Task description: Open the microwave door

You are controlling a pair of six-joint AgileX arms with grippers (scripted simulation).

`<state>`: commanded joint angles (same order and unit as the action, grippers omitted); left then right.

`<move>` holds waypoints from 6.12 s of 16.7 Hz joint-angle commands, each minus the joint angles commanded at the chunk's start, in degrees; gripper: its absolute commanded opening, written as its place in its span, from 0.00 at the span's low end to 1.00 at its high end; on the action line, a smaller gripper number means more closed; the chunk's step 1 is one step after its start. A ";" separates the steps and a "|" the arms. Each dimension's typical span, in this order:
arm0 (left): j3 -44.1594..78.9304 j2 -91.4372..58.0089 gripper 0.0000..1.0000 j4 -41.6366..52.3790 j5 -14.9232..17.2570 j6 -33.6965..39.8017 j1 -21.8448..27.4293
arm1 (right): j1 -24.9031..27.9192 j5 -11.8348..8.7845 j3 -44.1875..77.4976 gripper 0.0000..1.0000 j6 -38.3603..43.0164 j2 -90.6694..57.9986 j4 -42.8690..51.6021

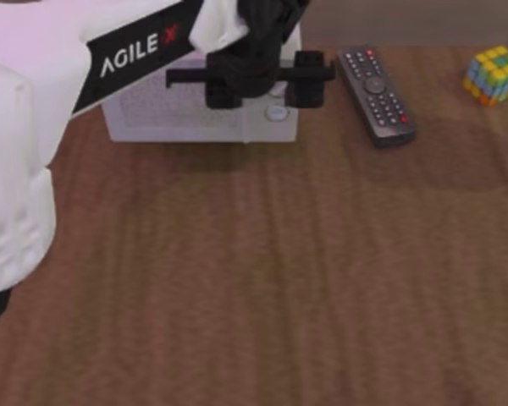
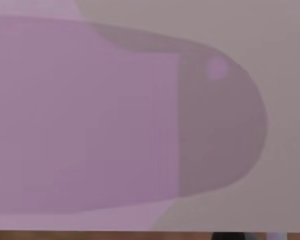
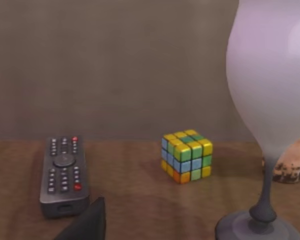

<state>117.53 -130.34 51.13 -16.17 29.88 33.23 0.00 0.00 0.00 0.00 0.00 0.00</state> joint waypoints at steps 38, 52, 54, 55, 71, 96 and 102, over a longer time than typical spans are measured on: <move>-9.84 6.06 0.00 -3.27 -0.88 1.76 1.82 | 0.00 0.00 0.00 1.00 0.00 0.00 0.00; -18.44 11.51 0.00 -7.95 1.72 -3.83 1.44 | 0.00 0.00 0.00 1.00 0.00 0.00 0.00; -18.44 11.51 0.00 -7.95 1.72 -3.83 1.44 | 0.00 0.00 0.00 1.00 0.00 0.00 0.00; -18.44 11.51 0.00 -7.95 1.72 -3.83 1.44 | 0.00 0.00 0.00 1.00 0.00 0.00 0.00; -18.44 11.51 0.00 -7.95 1.72 -3.83 1.44 | 0.00 0.00 0.00 1.00 0.00 0.00 0.00; -26.32 16.77 0.00 -11.93 4.81 -9.94 0.69 | 0.00 0.00 0.00 1.00 0.00 0.00 0.00; -26.32 16.77 0.00 -11.93 4.81 -9.94 0.69 | 0.00 0.00 0.00 1.00 0.00 0.00 0.00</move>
<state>91.21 -113.57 39.21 -11.36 19.93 33.92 0.00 0.00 0.00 0.00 0.00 0.00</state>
